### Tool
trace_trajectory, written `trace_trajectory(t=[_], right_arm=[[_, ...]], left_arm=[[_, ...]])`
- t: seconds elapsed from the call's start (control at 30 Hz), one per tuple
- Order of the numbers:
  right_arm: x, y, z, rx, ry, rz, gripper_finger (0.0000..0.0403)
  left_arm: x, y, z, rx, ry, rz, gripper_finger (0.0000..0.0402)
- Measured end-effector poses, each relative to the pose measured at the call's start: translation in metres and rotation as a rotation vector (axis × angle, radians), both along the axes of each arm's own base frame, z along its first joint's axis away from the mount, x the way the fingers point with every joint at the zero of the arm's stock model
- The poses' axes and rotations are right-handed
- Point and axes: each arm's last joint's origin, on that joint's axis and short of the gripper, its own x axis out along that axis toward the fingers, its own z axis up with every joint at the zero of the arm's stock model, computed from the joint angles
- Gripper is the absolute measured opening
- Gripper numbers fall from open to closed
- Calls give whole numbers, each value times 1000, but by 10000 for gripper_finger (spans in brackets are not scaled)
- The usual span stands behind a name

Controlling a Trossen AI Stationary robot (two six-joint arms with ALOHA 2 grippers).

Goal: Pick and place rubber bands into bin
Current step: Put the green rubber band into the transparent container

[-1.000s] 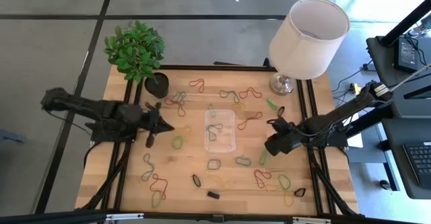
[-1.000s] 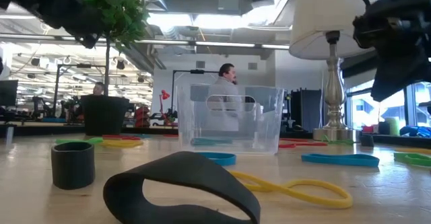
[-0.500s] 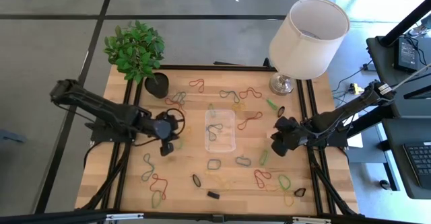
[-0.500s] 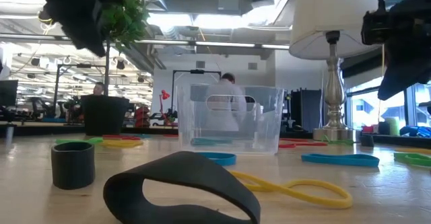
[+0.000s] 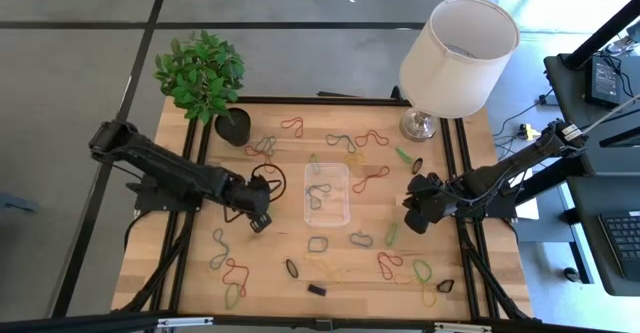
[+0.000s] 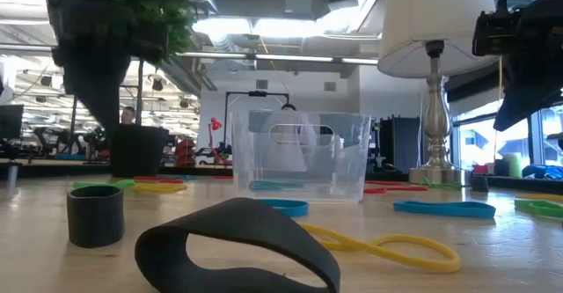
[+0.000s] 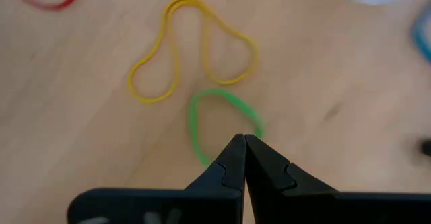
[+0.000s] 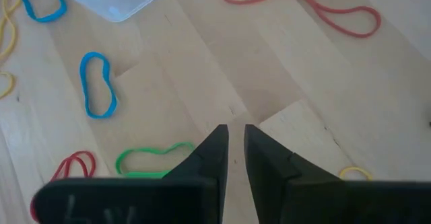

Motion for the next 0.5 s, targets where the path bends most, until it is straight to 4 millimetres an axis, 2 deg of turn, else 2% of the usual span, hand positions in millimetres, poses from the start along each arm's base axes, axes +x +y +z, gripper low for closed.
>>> trace_trajectory(t=[0.27, 0.5], right_arm=[[0, 0, 0, -4, 1, 6, 54], [0, 0, 0, -15, 3, 22, 54]], left_arm=[[10, 4, -29, -25, 140, 143, 16], [15, 9, -48, -31, 226, 235, 95]])
